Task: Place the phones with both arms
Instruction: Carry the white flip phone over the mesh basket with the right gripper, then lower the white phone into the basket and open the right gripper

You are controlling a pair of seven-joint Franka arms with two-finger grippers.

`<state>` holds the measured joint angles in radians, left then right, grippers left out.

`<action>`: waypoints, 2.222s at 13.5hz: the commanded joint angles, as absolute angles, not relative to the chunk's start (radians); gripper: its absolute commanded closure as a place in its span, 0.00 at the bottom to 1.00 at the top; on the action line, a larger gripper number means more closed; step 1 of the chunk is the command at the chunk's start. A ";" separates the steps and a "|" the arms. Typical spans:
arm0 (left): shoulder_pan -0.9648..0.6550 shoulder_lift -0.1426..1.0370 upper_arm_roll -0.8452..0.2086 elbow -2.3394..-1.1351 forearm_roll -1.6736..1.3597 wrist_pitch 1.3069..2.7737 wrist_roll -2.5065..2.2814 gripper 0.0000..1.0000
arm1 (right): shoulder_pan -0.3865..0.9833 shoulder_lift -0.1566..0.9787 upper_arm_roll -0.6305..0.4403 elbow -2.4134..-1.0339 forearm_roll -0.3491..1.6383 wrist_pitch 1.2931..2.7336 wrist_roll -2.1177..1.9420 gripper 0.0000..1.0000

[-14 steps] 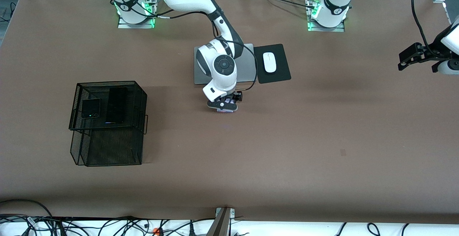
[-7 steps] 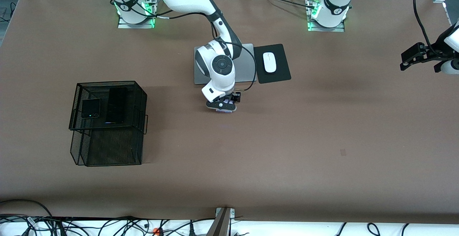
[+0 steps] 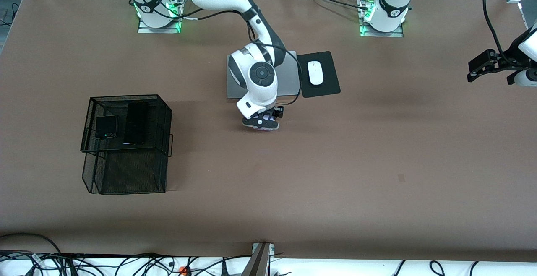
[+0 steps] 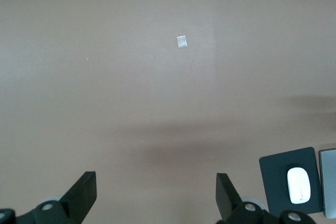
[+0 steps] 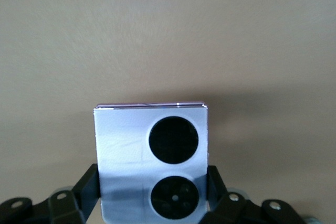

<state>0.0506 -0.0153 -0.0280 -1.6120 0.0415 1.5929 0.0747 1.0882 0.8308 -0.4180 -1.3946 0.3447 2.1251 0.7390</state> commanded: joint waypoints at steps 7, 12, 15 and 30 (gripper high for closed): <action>0.057 -0.003 -0.018 -1.583 0.031 1.571 0.101 0.00 | 0.954 0.557 -0.558 -1.342 0.357 1.692 0.468 1.00; 0.055 -0.003 -0.025 -1.583 0.031 1.574 0.101 0.00 | 0.934 0.506 -0.828 -1.462 0.360 1.669 0.044 1.00; 0.055 -0.003 -0.025 -1.583 0.031 1.574 0.101 0.00 | 0.777 0.528 -0.835 -1.450 0.368 1.693 -0.159 1.00; 0.055 -0.003 -0.028 -1.585 0.031 1.572 0.101 0.00 | 0.451 0.928 -0.632 -1.253 0.538 2.011 -0.301 1.00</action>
